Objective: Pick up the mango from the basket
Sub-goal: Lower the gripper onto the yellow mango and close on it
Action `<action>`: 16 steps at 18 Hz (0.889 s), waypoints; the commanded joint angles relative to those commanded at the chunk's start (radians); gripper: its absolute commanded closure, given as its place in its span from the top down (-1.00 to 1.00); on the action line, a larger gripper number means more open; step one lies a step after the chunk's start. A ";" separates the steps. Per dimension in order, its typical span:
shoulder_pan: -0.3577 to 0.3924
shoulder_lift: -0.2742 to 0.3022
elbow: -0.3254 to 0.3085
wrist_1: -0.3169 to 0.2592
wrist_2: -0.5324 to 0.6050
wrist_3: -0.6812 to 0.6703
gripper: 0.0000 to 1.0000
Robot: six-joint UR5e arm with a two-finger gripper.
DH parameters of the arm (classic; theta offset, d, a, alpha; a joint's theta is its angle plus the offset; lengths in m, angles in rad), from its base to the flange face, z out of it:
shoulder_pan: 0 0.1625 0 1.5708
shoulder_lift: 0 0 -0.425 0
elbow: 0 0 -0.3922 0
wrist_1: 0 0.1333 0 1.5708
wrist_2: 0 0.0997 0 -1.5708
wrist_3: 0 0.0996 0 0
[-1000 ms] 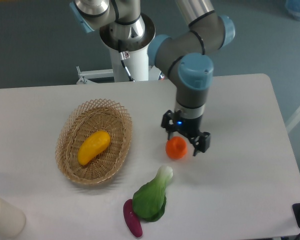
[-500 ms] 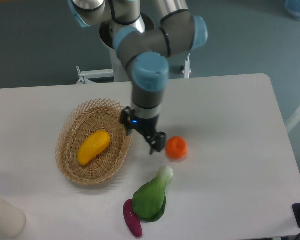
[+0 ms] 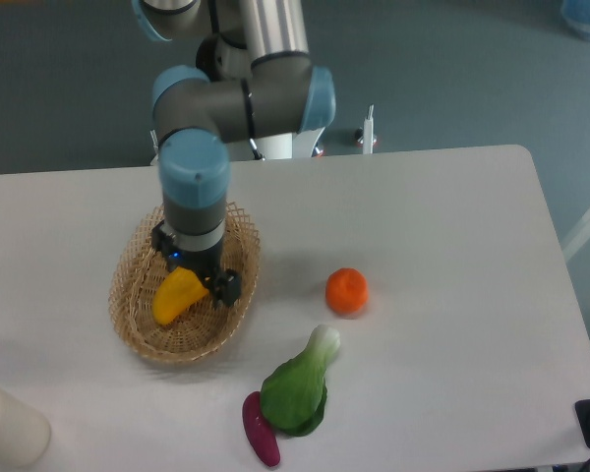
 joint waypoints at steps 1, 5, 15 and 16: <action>-0.002 0.000 -0.005 0.000 0.006 -0.003 1.00; -0.015 -0.002 -0.046 0.000 0.063 -0.005 1.00; -0.032 -0.028 -0.057 0.002 0.068 -0.017 1.00; -0.032 -0.031 -0.057 0.002 0.068 -0.020 1.00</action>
